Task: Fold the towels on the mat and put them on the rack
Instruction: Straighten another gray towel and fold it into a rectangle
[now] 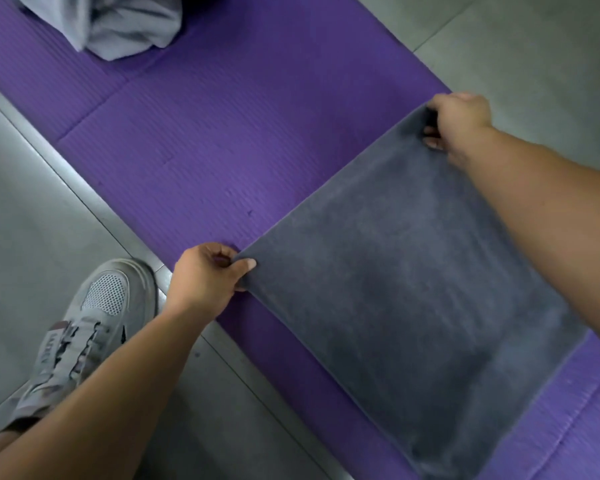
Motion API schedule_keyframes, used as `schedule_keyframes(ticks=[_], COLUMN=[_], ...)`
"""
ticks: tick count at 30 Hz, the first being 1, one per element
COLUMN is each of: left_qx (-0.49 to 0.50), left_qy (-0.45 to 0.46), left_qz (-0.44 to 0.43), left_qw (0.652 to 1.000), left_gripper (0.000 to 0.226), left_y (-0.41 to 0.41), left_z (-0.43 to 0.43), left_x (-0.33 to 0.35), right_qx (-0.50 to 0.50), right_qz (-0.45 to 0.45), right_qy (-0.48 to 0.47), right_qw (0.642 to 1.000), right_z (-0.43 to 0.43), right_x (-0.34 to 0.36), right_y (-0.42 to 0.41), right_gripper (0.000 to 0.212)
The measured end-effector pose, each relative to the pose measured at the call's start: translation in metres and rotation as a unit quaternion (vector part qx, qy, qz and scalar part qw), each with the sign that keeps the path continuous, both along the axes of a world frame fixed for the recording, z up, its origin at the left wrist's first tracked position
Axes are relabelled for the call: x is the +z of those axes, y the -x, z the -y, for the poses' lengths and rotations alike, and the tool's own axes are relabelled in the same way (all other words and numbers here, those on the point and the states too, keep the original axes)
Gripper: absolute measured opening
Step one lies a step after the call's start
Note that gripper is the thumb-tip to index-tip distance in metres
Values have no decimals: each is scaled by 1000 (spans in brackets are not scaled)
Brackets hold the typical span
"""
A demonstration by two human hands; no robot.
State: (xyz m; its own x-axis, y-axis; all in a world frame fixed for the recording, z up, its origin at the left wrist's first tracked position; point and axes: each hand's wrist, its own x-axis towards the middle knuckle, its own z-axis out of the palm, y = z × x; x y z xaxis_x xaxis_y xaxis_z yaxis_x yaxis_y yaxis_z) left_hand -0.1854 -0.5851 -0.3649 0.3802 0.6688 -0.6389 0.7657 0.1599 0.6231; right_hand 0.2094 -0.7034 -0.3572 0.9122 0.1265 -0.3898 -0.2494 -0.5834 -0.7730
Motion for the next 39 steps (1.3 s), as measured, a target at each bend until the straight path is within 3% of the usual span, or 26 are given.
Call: schedule_keyframes(ticks=[6,13,17,22,28,32,39], left_qx=[83,169,59,-147,-356,-427,-515], left_qy=[-78,-62,-3,-43,-59,-75,-89], left_qz=[49,168,266,241,232,235,242], left_qw=[992,969,962,958,903,870,818], left_gripper=[20,15,11,8,20,26,17], left_y=[-1,-14,-5,7,-1,-7,-3], left_z=[-32,-59,-35,6,60,110,182], left_x=[-4,10,35,54,55,48,27], right_qx=[46,16,2,-91,-139,-169,-229], right_qz=[-4,-10,-27,-90,-126,-110,-22], right_qy=[-73,-161,-194,-203,-152,-116,-69], right_qw=[996,987,981,971,970,973,971], right_z=[-54,-82,-61,16,116,157,210], right_x=[15,24,36,48,50,50,38], right_y=[10,7,23,30,23,26,31], right_gripper=[16,12,15,12,3,5,24])
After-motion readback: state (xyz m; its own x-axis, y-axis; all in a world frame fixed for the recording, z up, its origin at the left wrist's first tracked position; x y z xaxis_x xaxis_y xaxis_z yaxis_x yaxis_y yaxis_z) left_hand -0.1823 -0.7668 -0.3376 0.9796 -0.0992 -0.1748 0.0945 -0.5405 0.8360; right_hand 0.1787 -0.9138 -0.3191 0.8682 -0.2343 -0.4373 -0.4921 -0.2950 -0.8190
